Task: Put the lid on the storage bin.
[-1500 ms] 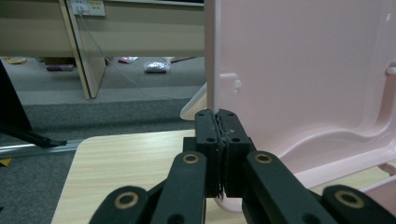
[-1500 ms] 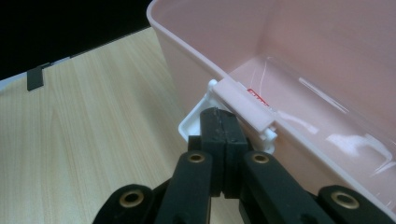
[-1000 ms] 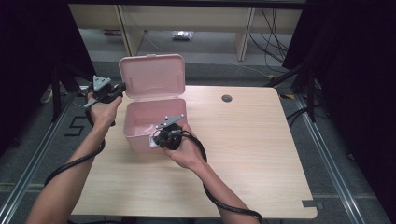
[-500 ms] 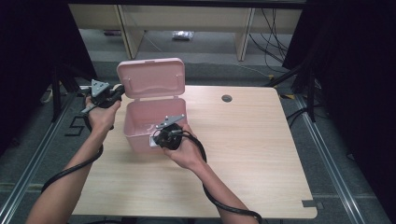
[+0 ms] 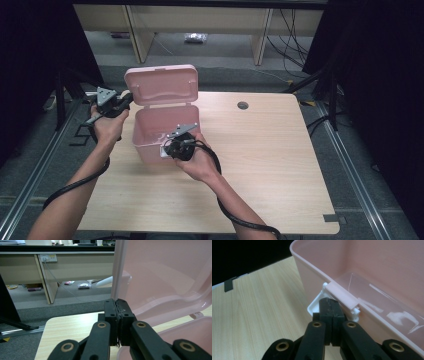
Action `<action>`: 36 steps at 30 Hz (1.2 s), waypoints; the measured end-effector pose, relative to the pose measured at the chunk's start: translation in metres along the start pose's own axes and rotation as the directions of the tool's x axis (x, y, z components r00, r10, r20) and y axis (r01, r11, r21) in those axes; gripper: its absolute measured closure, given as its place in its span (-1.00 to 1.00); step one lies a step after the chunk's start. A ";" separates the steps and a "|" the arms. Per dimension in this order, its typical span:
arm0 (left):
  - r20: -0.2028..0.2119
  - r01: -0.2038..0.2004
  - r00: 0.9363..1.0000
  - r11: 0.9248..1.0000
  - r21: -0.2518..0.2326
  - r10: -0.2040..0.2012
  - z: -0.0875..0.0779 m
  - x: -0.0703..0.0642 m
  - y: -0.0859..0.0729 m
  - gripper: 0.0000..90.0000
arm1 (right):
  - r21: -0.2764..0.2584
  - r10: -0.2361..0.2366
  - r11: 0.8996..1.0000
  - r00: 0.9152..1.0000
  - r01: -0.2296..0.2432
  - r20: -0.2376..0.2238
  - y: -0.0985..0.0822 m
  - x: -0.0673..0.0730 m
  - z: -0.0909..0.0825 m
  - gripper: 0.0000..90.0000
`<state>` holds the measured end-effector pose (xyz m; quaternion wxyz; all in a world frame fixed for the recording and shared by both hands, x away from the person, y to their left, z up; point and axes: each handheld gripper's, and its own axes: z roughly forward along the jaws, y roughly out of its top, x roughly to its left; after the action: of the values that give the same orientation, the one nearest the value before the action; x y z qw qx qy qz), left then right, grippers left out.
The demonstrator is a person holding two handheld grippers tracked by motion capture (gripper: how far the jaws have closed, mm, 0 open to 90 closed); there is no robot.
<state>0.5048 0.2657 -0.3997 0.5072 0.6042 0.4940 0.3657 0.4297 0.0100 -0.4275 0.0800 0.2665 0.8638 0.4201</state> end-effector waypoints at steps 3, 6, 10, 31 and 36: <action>0.002 0.002 1.000 1.000 -0.003 -0.002 -0.001 0.000 -0.001 0.96 | 0.001 0.000 1.000 1.000 0.000 0.000 0.000 0.000 0.000 1.00; 0.001 0.001 1.000 1.000 -0.002 -0.001 -0.002 -0.001 -0.001 0.96 | 0.001 0.002 1.000 1.000 -0.002 0.000 0.000 0.000 0.000 1.00; 0.002 0.008 1.000 1.000 0.000 -0.008 -0.003 -0.001 -0.002 0.95 | 0.001 0.004 1.000 1.000 -0.004 0.000 0.000 0.001 -0.001 1.00; -0.005 -0.035 0.999 0.996 0.080 0.035 0.015 0.000 0.001 0.93 | -0.010 -0.006 1.000 1.000 0.006 0.000 0.000 0.000 0.002 1.00; -0.014 -0.052 0.999 0.995 0.080 0.053 0.011 -0.002 0.000 0.94 | -0.015 -0.004 1.000 1.000 0.004 0.002 0.000 0.000 0.002 1.00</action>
<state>0.5150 0.2607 -0.4023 0.4690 0.6336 0.4962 0.3637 0.4308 0.0117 -0.4287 0.0839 0.2645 0.8610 0.4262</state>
